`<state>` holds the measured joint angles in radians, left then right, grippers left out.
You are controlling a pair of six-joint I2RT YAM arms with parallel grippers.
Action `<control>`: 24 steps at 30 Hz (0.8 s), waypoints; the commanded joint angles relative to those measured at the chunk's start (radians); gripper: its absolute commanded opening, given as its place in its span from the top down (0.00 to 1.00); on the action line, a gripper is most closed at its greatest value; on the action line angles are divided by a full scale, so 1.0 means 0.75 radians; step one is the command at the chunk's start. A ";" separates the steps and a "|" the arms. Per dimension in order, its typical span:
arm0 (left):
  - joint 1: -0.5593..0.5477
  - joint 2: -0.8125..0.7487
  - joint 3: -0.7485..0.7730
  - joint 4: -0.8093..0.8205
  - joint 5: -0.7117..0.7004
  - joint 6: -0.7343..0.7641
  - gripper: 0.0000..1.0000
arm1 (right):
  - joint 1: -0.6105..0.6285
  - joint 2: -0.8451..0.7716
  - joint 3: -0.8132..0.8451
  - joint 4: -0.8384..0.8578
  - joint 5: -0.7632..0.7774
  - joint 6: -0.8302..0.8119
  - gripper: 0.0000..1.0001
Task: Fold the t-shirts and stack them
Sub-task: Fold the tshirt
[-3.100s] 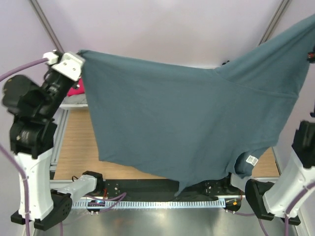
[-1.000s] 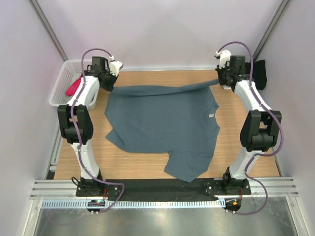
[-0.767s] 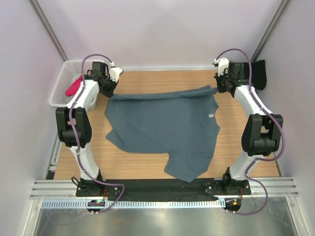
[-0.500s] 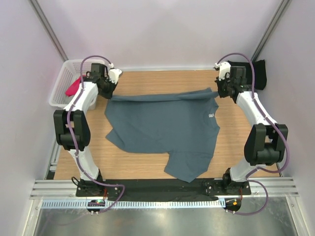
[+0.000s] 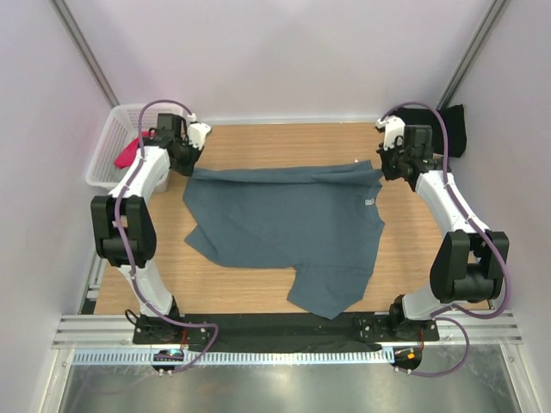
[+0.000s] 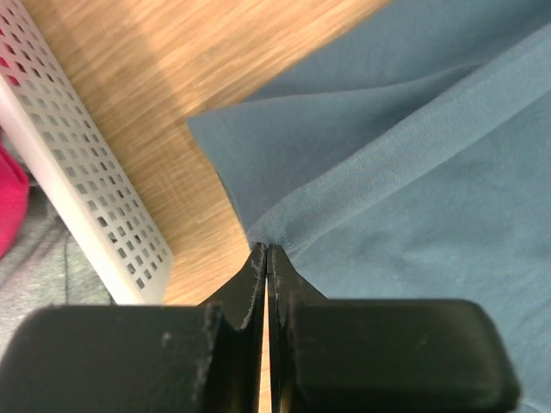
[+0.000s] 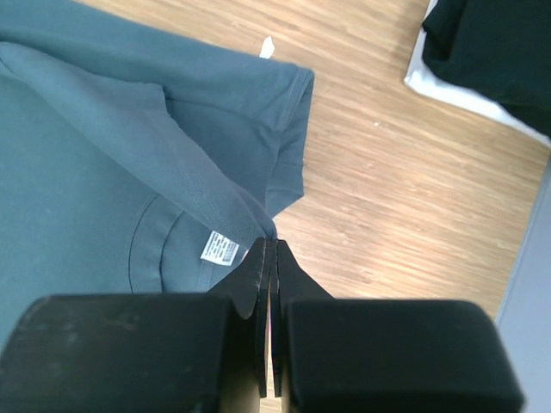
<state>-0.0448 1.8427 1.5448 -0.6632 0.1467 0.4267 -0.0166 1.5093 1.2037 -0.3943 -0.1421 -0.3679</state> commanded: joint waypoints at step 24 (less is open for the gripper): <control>0.015 0.071 -0.074 -0.075 -0.259 -0.209 0.64 | 0.010 0.049 -0.002 -0.096 -0.178 -0.011 0.67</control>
<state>-0.0433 1.9179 1.4540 -0.7040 0.0288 0.3199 -0.0139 1.5394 1.1152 -0.4332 -0.2123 -0.3660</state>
